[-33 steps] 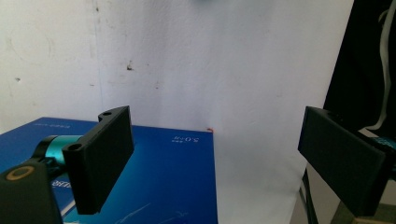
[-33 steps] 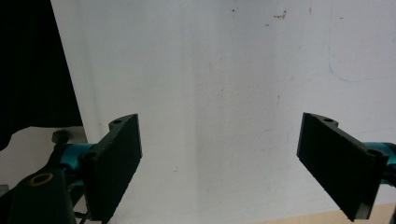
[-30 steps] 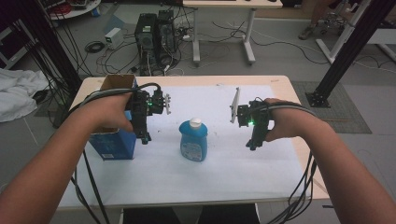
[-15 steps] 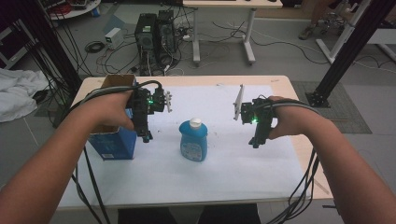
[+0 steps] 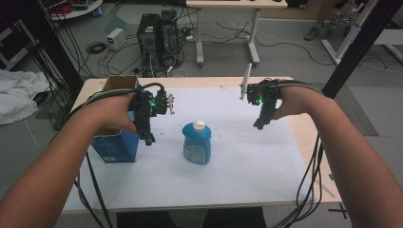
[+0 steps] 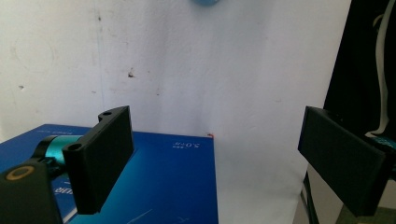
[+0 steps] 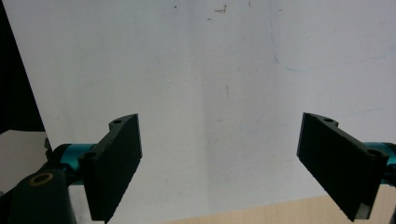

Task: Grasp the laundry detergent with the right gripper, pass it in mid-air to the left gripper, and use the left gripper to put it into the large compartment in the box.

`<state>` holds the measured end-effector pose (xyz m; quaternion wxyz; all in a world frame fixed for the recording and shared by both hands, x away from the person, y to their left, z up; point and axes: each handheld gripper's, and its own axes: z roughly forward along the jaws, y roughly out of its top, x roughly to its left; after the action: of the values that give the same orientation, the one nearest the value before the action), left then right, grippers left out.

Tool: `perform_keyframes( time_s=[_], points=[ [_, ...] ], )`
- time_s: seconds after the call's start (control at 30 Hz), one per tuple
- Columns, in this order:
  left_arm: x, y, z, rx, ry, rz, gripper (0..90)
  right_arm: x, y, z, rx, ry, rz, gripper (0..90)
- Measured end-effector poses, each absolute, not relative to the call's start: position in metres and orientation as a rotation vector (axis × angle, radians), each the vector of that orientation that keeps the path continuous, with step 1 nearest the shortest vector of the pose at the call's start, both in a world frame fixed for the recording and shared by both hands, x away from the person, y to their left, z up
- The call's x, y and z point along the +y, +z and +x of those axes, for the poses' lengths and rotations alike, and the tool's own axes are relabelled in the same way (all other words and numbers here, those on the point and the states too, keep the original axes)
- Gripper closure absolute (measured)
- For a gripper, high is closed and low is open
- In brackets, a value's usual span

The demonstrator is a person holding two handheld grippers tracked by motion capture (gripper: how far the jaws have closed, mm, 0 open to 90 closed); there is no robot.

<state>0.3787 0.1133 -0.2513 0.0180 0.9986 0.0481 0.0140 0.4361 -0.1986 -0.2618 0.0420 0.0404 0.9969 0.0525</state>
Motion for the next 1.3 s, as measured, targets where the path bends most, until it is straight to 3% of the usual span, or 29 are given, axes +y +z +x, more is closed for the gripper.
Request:
perform_keyframes(
  time_s=[0.5,1.3],
  points=[
    [0.120,-0.246,0.372,0.173,0.049,3.101,10.5,-0.195,-0.265,0.464,3.065,0.166,0.149,13.1],
    [0.130,-0.247,0.367,0.156,0.062,3.072,10.5,-0.208,-0.252,0.434,3.050,0.291,0.241,13.1]
  ],
)
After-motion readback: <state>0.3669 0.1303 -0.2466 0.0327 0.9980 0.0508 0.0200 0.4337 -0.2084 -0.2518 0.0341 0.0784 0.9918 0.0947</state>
